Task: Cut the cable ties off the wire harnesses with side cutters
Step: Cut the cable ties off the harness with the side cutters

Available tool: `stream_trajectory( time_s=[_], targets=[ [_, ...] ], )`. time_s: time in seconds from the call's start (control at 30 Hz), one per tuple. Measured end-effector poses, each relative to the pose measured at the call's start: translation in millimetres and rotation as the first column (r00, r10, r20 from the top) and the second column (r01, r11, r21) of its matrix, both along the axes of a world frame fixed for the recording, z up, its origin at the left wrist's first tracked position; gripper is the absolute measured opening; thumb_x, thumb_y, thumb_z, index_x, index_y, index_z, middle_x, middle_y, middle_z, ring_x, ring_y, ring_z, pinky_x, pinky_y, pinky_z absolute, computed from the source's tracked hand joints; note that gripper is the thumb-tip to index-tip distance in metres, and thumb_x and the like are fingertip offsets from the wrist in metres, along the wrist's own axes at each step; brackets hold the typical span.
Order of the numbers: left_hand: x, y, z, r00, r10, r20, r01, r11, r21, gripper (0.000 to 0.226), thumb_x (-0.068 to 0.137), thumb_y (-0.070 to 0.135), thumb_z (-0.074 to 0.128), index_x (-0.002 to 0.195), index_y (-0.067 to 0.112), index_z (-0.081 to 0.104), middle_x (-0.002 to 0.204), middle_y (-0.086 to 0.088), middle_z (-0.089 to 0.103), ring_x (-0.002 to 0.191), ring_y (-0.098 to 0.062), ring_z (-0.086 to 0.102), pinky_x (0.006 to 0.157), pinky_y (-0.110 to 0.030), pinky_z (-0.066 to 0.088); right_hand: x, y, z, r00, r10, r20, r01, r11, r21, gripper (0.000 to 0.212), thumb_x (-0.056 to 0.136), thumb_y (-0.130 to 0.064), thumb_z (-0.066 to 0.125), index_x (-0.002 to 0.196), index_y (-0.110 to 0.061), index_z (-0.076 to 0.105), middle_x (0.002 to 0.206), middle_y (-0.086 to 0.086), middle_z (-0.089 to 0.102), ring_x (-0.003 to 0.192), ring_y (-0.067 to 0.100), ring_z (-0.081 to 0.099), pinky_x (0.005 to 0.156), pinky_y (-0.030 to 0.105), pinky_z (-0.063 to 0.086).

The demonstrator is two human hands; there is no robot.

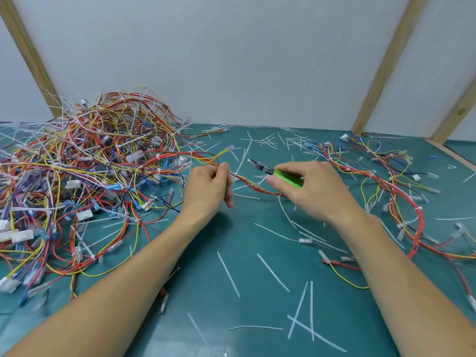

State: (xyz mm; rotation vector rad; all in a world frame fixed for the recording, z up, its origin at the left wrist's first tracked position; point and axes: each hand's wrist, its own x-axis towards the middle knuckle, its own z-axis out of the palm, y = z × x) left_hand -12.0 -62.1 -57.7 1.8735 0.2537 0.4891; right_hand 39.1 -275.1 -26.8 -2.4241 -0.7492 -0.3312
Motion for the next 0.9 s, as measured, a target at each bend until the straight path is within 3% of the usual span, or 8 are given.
stream_trajectory(
  time_s=[0.17, 0.33, 0.67, 0.9],
  targets=[
    [-0.5, -1.5, 1.4, 0.996, -0.04, -0.074, 0.033, 0.995, -0.096, 0.043, 0.104, 0.024, 0.042, 0.063, 0.014, 0.05, 0.057, -0.005, 0.067, 0.051, -0.023, 0.068, 0.044, -0.022, 0.035, -1.3, 2.4, -0.5, 1.0, 0.009, -0.01, -0.01, 0.996, -0.089, 0.057, 0.077, -0.081, 0.046, 0.101, -0.039, 0.076, 0.09, -0.012, 0.075, 0.085, 0.016, 0.063, 0.078, 0.04, 0.054],
    [-1.1, -3.4, 2.5, 0.99, -0.132, -0.046, 0.127, 0.987, -0.097, 0.044, 0.109, 0.027, 0.039, 0.069, 0.015, 0.052, 0.069, 0.001, 0.073, 0.051, -0.015, 0.066, 0.039, -0.02, 0.038, 0.1, 2.7, -3.2, 1.0, 0.007, 0.012, -0.005, 0.995, -0.1, 0.04, 0.085, -0.071, 0.061, 0.105, -0.039, 0.075, 0.097, -0.012, 0.073, 0.09, 0.015, 0.063, 0.082, 0.041, 0.054],
    [-1.5, -4.4, 1.0, 0.982, -0.177, -0.065, 0.174, 0.984, -0.049, 0.041, 0.109, 0.029, 0.04, 0.073, 0.014, 0.054, 0.07, -0.002, 0.073, 0.049, -0.016, 0.063, 0.04, -0.021, 0.038, 0.1, 4.9, -7.6, 0.999, 0.019, 0.044, -0.016, 0.998, -0.067, 0.033, 0.088, -0.063, 0.065, 0.105, -0.036, 0.074, 0.094, -0.009, 0.071, 0.091, 0.017, 0.063, 0.083, 0.042, 0.053],
    [-1.5, -4.2, 1.5, 0.982, -0.171, -0.076, 0.169, 0.985, -0.037, 0.044, 0.108, 0.027, 0.042, 0.068, 0.013, 0.054, 0.055, 0.001, 0.064, 0.04, -0.017, 0.053, 0.042, -0.015, 0.035, 1.3, 5.7, -10.0, 1.0, 0.03, 0.007, -0.03, 0.999, -0.03, 0.033, 0.084, -0.063, 0.071, 0.102, -0.036, 0.078, 0.094, -0.006, 0.077, 0.088, 0.019, 0.066, 0.083, 0.042, 0.055]
  ],
)
